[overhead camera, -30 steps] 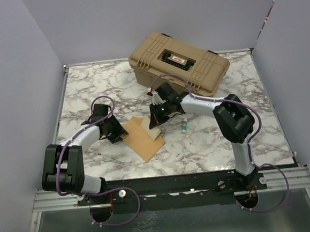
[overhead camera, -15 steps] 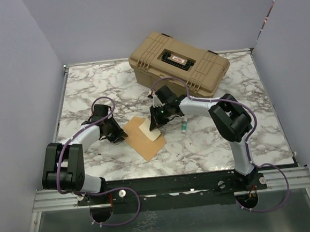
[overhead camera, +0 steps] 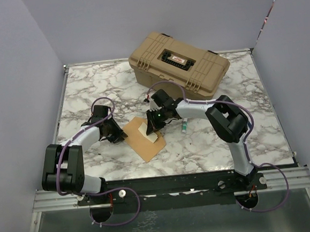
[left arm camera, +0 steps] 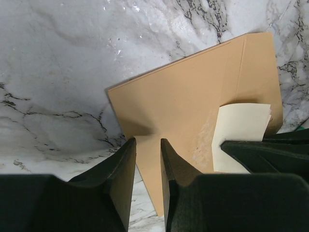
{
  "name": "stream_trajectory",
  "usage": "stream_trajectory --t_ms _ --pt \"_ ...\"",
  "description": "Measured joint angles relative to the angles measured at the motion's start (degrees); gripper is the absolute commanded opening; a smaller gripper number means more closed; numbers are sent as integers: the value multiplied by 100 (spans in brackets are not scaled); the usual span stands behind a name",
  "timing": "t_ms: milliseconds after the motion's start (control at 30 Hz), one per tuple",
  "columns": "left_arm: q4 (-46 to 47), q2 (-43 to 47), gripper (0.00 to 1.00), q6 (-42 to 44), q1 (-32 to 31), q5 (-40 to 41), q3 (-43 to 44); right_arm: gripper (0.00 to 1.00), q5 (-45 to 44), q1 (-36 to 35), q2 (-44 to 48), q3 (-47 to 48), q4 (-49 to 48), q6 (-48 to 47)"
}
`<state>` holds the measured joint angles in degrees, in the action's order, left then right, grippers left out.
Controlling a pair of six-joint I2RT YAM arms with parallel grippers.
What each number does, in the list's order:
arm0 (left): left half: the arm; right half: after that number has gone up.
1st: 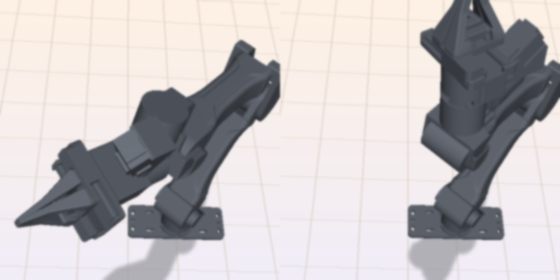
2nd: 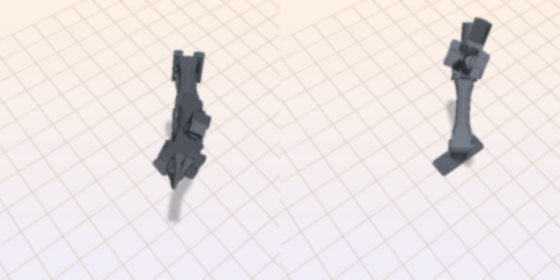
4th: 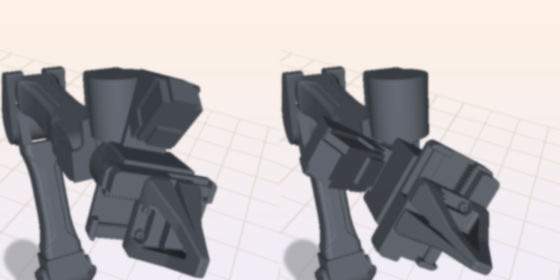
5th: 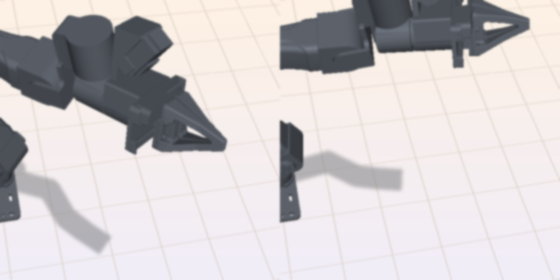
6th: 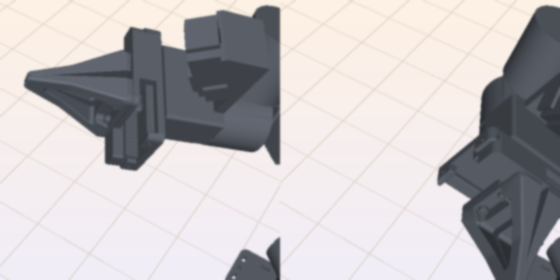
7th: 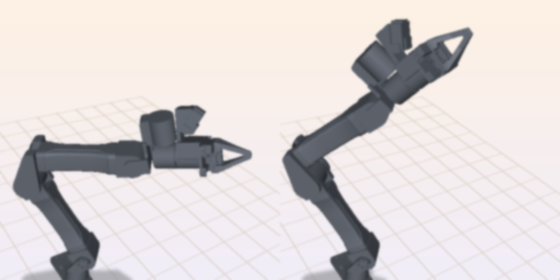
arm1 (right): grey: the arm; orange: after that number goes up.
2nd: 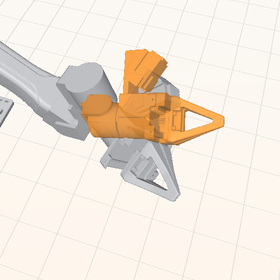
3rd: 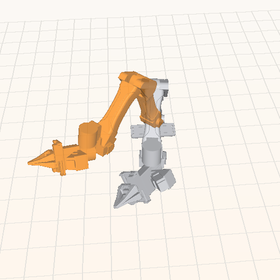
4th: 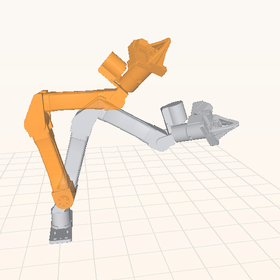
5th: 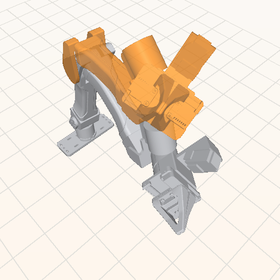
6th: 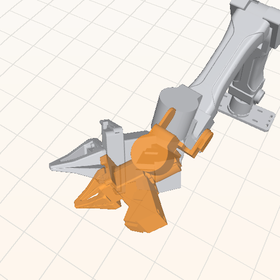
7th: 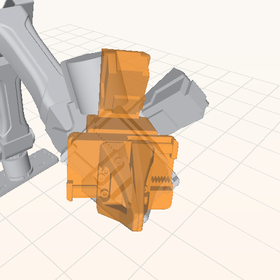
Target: Place the letter into the envelope and seal it
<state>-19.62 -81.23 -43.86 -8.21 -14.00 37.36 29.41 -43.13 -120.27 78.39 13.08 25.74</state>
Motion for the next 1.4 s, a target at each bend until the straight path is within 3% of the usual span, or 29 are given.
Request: stream_trajectory --t_ms 133,333,467,667,800,900,1000,1067,1400 --pt "9 9 30 0 0 0 -4 3 28 -42 -15 4 4 -2" --pt "-4 17 44 39 -2 -70 44 38 -192 -87 15 94 173 79" --pt "-243 13 51 160 -35 -96 179 52 -623 -107 229 120 455 133" --pt "-667 -11 73 382 -37 -109 511 52 -999 -114 348 142 831 136" --pt "-789 7 77 417 -37 -120 671 52 -1086 -114 350 192 957 129" --pt "-881 68 75 391 -39 -120 667 50 -1113 -114 350 227 1019 129" --pt "-883 125 74 321 -59 -118 531 36 -1115 -114 350 234 1038 142" --pt "-881 144 70 247 -105 -118 361 33 -1115 -114 350 234 1038 170" --pt "-271 212 50 -273 -564 -275 -85 32 -890 -114 310 234 968 341"
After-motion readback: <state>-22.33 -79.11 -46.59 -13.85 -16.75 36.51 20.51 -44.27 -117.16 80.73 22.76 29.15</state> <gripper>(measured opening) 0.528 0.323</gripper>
